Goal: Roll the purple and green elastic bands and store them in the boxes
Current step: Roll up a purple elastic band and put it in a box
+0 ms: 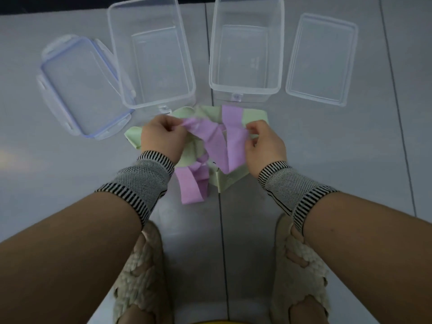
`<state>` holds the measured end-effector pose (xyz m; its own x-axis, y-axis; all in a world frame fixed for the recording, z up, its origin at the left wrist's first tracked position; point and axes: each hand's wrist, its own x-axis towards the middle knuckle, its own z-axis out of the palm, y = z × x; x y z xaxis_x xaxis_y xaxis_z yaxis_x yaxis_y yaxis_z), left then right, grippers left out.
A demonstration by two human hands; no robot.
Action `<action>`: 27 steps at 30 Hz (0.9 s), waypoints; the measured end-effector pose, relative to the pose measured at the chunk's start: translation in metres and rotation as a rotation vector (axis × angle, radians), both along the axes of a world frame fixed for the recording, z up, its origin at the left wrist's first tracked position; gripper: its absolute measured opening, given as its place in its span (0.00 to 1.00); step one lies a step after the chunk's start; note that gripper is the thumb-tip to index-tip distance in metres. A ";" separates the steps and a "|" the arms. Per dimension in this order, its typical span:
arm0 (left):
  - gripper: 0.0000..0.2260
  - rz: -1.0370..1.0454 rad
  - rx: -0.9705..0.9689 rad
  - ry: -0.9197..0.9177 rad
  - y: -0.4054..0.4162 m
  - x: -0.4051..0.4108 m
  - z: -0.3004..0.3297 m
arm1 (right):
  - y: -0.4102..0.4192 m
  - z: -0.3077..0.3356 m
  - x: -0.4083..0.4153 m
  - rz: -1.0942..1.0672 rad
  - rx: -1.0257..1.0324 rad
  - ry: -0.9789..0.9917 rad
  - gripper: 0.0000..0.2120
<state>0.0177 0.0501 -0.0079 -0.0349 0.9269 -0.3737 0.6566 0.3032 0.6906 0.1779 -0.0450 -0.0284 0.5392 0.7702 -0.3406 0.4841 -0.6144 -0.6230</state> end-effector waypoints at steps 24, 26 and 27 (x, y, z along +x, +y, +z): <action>0.02 0.088 0.071 -0.055 0.015 -0.006 0.012 | 0.014 0.014 0.026 -0.180 -0.006 -0.159 0.08; 0.02 0.002 -0.020 -0.087 0.006 -0.001 0.008 | 0.008 0.010 0.021 -0.103 -0.083 -0.141 0.12; 0.02 -0.015 -0.052 -0.106 0.002 -0.001 0.005 | 0.006 0.009 0.020 -0.083 -0.103 -0.135 0.14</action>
<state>0.0167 0.0522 -0.0027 0.0215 0.9061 -0.4224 0.5855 0.3311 0.7400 0.1975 -0.0394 -0.0196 0.6457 0.6862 -0.3351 0.5043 -0.7127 -0.4876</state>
